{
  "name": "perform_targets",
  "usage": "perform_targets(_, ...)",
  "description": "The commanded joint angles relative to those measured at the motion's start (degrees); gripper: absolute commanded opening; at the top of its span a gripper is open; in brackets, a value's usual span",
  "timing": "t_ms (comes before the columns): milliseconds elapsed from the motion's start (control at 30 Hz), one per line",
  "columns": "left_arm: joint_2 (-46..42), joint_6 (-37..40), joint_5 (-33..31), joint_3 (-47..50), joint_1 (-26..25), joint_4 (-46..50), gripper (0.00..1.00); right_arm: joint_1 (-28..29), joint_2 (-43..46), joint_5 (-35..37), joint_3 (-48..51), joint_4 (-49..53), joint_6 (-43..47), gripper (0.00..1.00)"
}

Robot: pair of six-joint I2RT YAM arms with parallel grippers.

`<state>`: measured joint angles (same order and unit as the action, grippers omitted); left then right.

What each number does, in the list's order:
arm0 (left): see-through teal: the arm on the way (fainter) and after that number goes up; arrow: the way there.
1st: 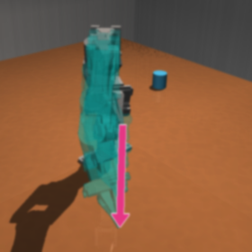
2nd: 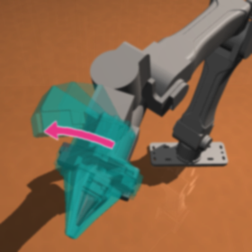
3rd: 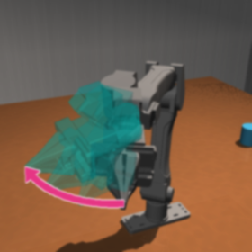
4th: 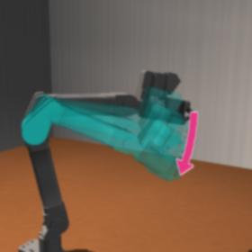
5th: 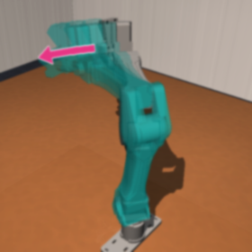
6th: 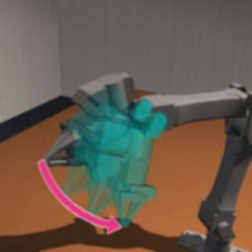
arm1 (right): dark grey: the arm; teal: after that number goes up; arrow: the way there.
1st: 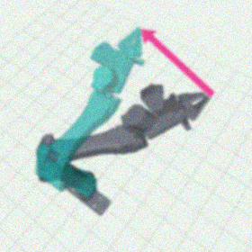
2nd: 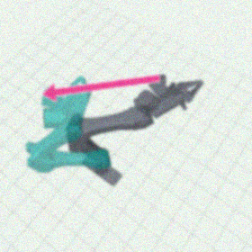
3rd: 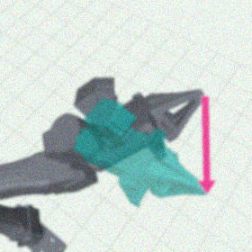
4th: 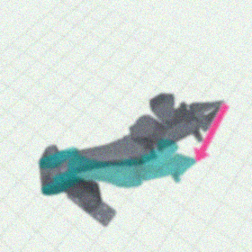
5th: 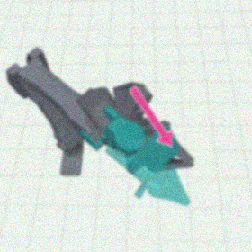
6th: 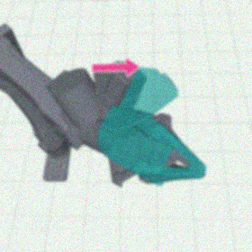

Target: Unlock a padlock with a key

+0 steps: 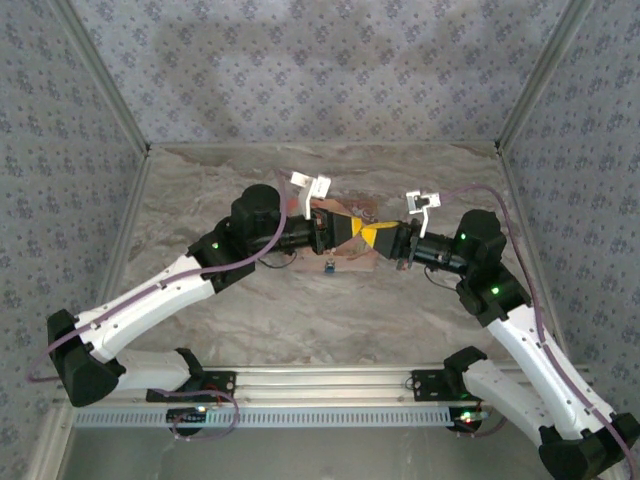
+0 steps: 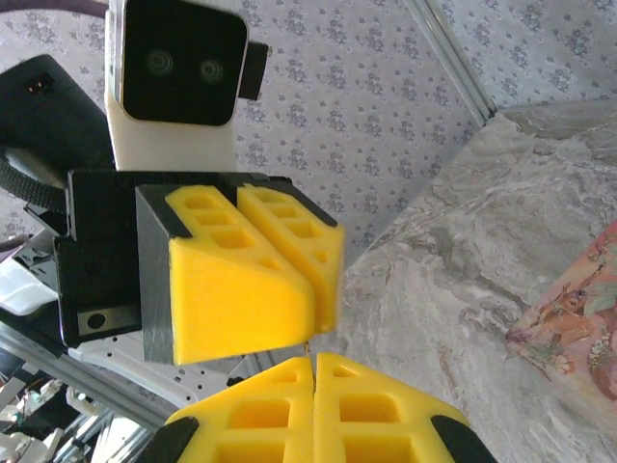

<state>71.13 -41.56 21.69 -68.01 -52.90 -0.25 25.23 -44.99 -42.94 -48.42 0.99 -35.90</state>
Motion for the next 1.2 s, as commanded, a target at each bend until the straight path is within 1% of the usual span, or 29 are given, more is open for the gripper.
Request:
perform_targets(0,-1.2,-0.2,1.1,0.6,-0.2,-2.3,0.20,-0.5,0.4,-1.7,-1.8,-2.2,-1.4,0.00)
perform_targets(33,-1.2,-0.2,1.2,0.6,-0.2,-2.4,0.15,-0.5,0.4,-1.7,-1.9,-2.3,-1.5,0.00)
perform_targets(67,-1.2,-0.2,1.3,0.7,-0.2,-2.5,0.05,-0.6,0.4,-1.7,-1.9,-2.2,-1.5,0.00)
perform_targets(100,-1.2,-0.3,1.1,0.7,-0.2,-2.5,0.00,-0.6,0.3,-1.9,-1.9,-2.1,-1.5,0.00)
perform_targets(200,-1.3,-0.3,0.6,0.8,-0.3,-2.8,0.00,-0.7,0.1,-2.1,-1.6,-2.3,-1.8,0.00)
perform_targets(233,-1.4,-0.4,0.6,0.8,-0.2,-3.0,0.00,-0.7,0.1,-2.2,-1.5,-2.8,-2.2,0.03)
perform_targets(300,-1.4,-1.0,0.2,1.1,-0.1,-3.9,0.00,-0.7,0.4,-1.7,-1.0,-3.9,-3.5,0.25)
perform_targets(367,-1.5,-2.0,-0.4,1.7,-0.1,-5.3,0.00,-0.7,1.0,0.1,0.2,-6.1,-5.7,0.41)
perform_targets(467,-1.8,-3.6,-1.0,3.2,0.0,-8.3,0.00,-0.3,3.0,4.1,3.5,-11.9,-9.6,0.52)
perform_targets(567,-1.6,-4.8,-0.9,4.1,0.1,-10.5,0.00,0.9,4.9,9.5,6.2,-15.4,-11.4,0.55)
perform_targets(633,-1.5,-5.4,-1.0,4.5,0.1,-11.2,0.00,1.8,5.6,12.3,7.1,-15.7,-11.3,0.56)
perform_targets(667,-1.6,-5.7,-1.0,4.6,0.1,-11.8,0.00,2.1,5.6,13.3,7.6,-15.9,-11.4,0.59)
perform_targets(733,-1.7,-5.9,-1.2,4.9,0.1,-12.2,0.00,2.4,5.3,13.7,8.8,-17.6,-12.3,0.60)
perform_targets(800,-2.0,-6.2,-1.6,5.0,0.1,-12.6,0.00,2.9,4.4,12.9,9.7,-20.1,-13.2,0.57)
perform_targets(867,-2.1,-6.5,-1.7,5.3,0.1,-13.1,0.00,3.8,3.7,12.7,9.8,-20.4,-13.1,0.56)
perform_targets(933,-2.3,-6.7,-1.9,5.4,0.3,-13.4,0.00,4.4,3.1,12.5,10.0,-21.1,-13.0,0.51)
perform_targets(967,-2.3,-6.7,-2.0,5.4,0.3,-13.3,0.00,4.8,2.9,12.3,10.0,-21.6,-13.0,0.46)
perform_targets(1033,-2.5,-6.8,-2.3,5.5,0.3,-13.4,0.00,5.3,2.6,11.9,9.9,-21.7,-12.8,0.42)
perform_targets(1167,-2.8,-7.0,-3.1,6.2,0.7,-13.9,0.00,5.8,3.0,11.9,10.3,-21.7,-12.9,0.43)
